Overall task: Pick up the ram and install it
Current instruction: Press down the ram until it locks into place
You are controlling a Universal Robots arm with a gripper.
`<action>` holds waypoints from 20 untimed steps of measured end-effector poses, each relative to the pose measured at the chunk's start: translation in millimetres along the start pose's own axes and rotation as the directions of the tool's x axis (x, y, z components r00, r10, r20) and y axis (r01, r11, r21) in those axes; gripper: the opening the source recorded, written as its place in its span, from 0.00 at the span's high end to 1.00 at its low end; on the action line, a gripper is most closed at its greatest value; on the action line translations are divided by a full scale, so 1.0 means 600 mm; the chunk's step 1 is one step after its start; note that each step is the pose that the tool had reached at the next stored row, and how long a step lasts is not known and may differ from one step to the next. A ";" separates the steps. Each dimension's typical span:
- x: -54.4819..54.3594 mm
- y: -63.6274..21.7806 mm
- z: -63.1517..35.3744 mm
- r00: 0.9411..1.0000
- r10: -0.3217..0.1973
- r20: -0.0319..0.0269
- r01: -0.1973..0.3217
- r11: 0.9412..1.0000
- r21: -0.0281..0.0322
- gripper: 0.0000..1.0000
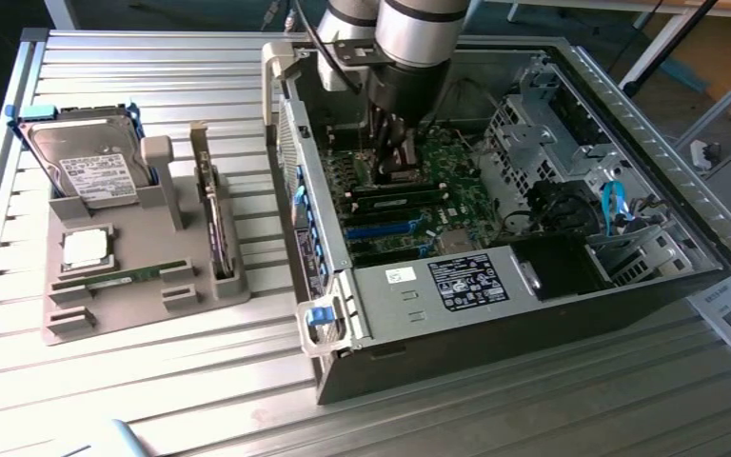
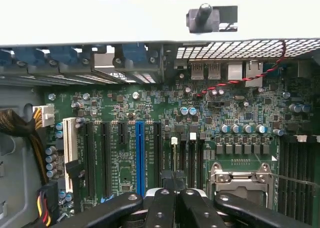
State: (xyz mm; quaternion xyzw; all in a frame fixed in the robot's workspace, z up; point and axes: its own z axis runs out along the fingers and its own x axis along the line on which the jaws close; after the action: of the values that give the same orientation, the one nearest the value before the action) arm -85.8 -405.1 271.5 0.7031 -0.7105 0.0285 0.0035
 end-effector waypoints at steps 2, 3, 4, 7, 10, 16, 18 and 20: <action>0.000 -0.004 0.000 1.000 0.000 -0.001 0.000 1.000 0.000 0.89; 0.000 -0.012 0.001 1.000 0.000 -0.001 0.000 1.000 0.000 0.89; 0.000 -0.027 0.002 1.000 0.000 -0.001 0.000 1.000 0.000 0.89; -0.001 -0.060 0.004 1.000 0.000 -0.001 0.000 1.000 0.000 0.89; -0.001 -0.097 0.006 1.000 0.000 -0.002 0.000 1.000 0.000 0.89; -0.002 -0.167 0.009 1.000 0.000 -0.002 0.000 1.000 0.000 0.89; -0.002 -0.182 0.010 1.000 0.000 -0.002 0.000 1.000 0.000 0.89; -0.002 -0.185 0.010 1.000 0.000 -0.002 0.000 1.000 0.000 0.89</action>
State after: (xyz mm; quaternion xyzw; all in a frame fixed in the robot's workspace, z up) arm 25.5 -405.1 269.5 0.7031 -0.7105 0.0291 0.0041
